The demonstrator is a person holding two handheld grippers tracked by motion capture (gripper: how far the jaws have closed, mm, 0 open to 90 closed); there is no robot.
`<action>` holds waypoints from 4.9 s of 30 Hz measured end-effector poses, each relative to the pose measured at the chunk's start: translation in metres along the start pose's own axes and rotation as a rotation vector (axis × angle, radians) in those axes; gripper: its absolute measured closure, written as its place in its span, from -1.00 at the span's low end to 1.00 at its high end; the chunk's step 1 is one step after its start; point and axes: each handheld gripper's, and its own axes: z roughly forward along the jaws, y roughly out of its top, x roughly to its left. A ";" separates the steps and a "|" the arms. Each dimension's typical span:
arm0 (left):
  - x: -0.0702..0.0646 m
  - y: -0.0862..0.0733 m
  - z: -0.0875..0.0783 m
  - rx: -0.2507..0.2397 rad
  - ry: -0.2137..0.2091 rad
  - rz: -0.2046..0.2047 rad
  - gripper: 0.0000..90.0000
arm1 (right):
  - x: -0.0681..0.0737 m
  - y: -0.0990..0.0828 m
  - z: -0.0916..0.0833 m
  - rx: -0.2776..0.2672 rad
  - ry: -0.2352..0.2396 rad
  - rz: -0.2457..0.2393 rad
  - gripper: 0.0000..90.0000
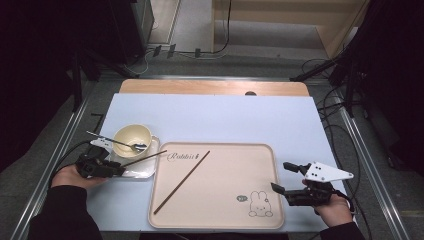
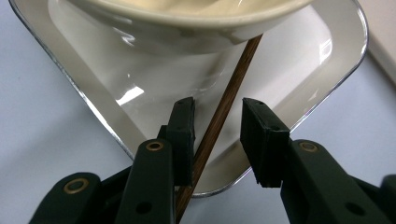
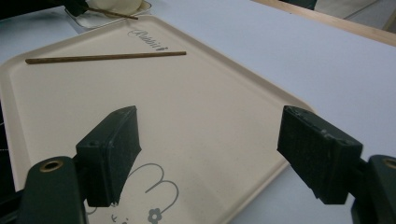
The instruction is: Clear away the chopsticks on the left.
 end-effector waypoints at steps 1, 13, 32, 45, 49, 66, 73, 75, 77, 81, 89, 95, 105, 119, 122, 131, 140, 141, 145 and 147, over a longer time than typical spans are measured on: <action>0.000 0.000 0.000 -0.001 0.000 -0.001 0.49 | 0.000 0.000 0.000 0.000 0.000 0.000 -0.54; 0.000 -0.002 -0.001 0.009 -0.021 0.032 0.71 | 0.000 0.000 0.000 0.000 -0.001 0.002 -0.54; -0.008 0.003 -0.008 0.001 -0.102 0.071 0.89 | 0.000 0.000 -0.001 -0.004 0.000 0.008 -0.53; -0.013 0.005 -0.016 -0.006 -0.131 0.033 0.90 | 0.000 0.000 -0.001 -0.006 -0.001 0.010 -0.53; -0.019 0.009 -0.021 -0.019 -0.144 0.026 0.90 | 0.000 0.000 -0.001 -0.004 -0.001 0.009 -0.54; -0.041 0.028 -0.032 -0.034 -0.185 -0.073 0.90 | 0.000 0.000 -0.002 -0.009 0.002 0.008 -0.53; -0.051 0.036 -0.033 -0.041 -0.187 -0.113 0.90 | 0.000 0.000 -0.002 -0.006 0.008 0.008 -0.52; -0.054 0.037 -0.033 -0.041 -0.192 -0.115 0.90 | 0.000 0.000 -0.002 -0.005 0.008 0.008 -0.52; -0.056 0.038 -0.032 -0.040 -0.189 -0.117 0.90 | 0.000 0.000 -0.002 -0.007 0.006 0.008 -0.52; -0.061 0.041 -0.029 -0.034 -0.185 -0.112 0.90 | 0.000 0.000 -0.002 -0.008 0.006 0.008 -0.52; -0.071 0.048 -0.025 -0.032 -0.175 -0.121 0.90 | 0.000 0.000 -0.002 -0.006 0.008 0.010 -0.52; -0.079 0.052 -0.018 -0.026 -0.175 -0.120 0.90 | -0.001 0.000 -0.001 -0.004 0.007 0.007 -0.52; -0.097 0.061 -0.005 -0.020 -0.179 -0.114 0.90 | 0.000 0.000 -0.001 -0.004 0.009 0.005 -0.52; -0.125 0.073 0.016 -0.004 -0.168 -0.066 0.90 | 0.001 0.000 -0.002 -0.003 0.009 0.009 -0.52; -0.130 0.074 0.020 -0.007 -0.176 -0.075 0.90 | 0.000 0.000 -0.002 -0.003 0.009 0.007 -0.52; -0.142 0.077 0.032 0.008 -0.192 -0.086 0.90 | 0.000 0.000 -0.002 -0.003 0.008 0.006 -0.52; -0.152 0.081 0.041 0.014 -0.180 -0.078 0.90 | 0.001 0.000 -0.002 -0.002 0.009 0.006 -0.52; -0.153 0.082 0.044 0.020 -0.185 -0.077 0.90 | 0.001 0.000 -0.001 -0.002 0.009 0.007 -0.52; -0.158 0.084 0.051 0.037 -0.183 -0.076 0.90 | 0.001 0.000 -0.001 0.000 0.008 0.005 -0.52; -0.158 0.084 0.053 0.046 -0.184 -0.074 0.90 | 0.001 0.000 -0.001 -0.002 0.009 0.007 -0.52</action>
